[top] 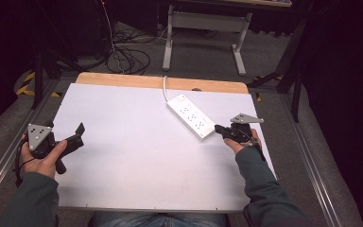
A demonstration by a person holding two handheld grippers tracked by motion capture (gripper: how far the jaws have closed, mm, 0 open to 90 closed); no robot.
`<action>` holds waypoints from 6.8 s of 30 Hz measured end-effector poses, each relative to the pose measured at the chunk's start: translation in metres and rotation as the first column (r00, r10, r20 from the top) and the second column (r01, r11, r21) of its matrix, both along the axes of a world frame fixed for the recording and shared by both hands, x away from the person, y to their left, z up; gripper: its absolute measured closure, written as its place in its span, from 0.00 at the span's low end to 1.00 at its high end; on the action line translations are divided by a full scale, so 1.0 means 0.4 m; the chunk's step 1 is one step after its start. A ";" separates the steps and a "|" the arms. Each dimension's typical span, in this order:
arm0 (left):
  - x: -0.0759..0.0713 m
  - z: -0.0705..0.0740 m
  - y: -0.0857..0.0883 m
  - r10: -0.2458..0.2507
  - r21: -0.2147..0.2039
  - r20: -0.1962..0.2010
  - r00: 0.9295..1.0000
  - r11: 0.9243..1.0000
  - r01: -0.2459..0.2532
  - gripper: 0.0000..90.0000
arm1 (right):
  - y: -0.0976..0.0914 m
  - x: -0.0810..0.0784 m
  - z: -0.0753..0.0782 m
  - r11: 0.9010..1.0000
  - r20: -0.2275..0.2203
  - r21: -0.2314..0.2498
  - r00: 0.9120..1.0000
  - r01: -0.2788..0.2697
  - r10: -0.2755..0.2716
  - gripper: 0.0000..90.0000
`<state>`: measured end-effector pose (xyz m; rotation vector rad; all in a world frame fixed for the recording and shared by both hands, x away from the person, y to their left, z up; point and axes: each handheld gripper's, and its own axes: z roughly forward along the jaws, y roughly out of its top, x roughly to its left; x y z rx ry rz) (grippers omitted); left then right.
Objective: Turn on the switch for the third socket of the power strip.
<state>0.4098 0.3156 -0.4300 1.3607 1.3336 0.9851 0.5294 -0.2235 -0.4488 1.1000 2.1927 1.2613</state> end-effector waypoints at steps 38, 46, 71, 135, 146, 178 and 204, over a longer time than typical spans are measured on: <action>-0.002 -0.002 0.002 0.003 0.001 -0.004 1.000 1.000 -0.003 0.02 | 0.007 0.042 0.000 0.999 0.002 -0.027 1.000 0.031 -0.031 1.00; -0.004 -0.002 0.004 0.004 0.002 -0.006 1.000 1.000 -0.004 0.02 | 0.010 0.047 0.000 0.999 -0.002 -0.029 0.999 0.032 -0.032 1.00; -0.009 -0.003 0.006 0.005 0.006 -0.007 1.000 1.000 -0.005 0.02 | 0.026 0.069 -0.002 0.999 -0.003 -0.038 1.000 0.029 -0.029 1.00; -0.049 -0.008 0.034 0.041 0.007 -0.017 0.999 0.999 -0.040 0.02 | 0.075 0.133 -0.004 0.998 -0.016 -0.060 1.000 0.010 -0.011 1.00; -0.053 -0.008 0.035 0.041 0.001 -0.023 0.999 0.999 -0.041 0.02 | 0.082 0.147 -0.008 0.998 -0.021 -0.066 1.000 0.015 -0.016 1.00; -0.066 -0.009 0.046 0.053 0.020 -0.027 0.998 0.998 -0.052 0.02 | 0.099 0.199 -0.034 0.993 -0.052 -0.117 0.998 0.021 -0.027 1.00; -0.072 -0.009 0.050 0.056 0.020 -0.027 0.998 0.998 -0.056 0.02 | 0.109 0.205 -0.040 0.989 -0.047 -0.148 0.999 0.013 -0.020 1.00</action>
